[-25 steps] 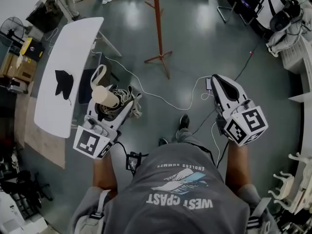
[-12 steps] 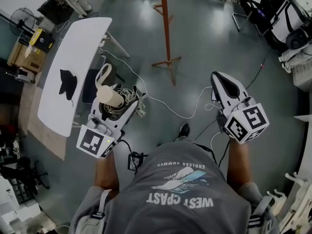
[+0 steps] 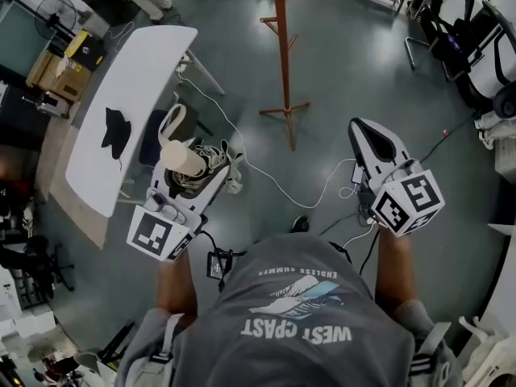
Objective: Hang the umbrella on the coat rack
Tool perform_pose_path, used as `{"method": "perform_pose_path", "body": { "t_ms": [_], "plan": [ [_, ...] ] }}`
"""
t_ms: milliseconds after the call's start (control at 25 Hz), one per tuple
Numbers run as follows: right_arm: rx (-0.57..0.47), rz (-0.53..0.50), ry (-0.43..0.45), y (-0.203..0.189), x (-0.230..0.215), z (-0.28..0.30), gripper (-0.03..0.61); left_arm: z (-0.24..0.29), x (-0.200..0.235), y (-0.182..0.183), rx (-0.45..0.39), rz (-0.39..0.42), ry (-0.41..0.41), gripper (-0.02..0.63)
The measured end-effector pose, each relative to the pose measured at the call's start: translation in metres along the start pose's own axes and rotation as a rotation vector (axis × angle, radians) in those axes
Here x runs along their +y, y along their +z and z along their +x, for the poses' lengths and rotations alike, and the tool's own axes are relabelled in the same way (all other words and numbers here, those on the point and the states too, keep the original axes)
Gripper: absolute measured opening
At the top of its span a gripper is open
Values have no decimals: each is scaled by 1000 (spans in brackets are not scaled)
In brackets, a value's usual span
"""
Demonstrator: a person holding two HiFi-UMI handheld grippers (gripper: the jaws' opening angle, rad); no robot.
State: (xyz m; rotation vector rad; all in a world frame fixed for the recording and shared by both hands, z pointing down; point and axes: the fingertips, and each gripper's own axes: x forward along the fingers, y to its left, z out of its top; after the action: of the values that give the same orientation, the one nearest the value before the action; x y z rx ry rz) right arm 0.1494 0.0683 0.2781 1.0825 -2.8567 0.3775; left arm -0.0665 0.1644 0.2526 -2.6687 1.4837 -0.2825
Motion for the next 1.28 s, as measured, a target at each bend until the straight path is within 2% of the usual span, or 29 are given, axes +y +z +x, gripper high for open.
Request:
{"method": "perform_pose_path", "body": {
  "t_ms": [200, 520, 680, 840, 1280],
  "plan": [
    [11, 19, 14, -5, -24, 9, 23, 18, 2, -2, 13, -14, 33, 267],
    [22, 60, -8, -12, -46, 18, 23, 50, 13, -8, 43, -27, 0, 267],
    [14, 67, -64, -15, -60, 16, 23, 68, 30, -13, 42, -23, -35, 267],
    [5, 82, -155, -14, -79, 7, 23, 94, 44, -17, 37, -20, -96, 267],
    [-31, 78, -353, 15, -115, 19, 23, 158, 92, -22, 7, -30, -250, 267]
  ]
}}
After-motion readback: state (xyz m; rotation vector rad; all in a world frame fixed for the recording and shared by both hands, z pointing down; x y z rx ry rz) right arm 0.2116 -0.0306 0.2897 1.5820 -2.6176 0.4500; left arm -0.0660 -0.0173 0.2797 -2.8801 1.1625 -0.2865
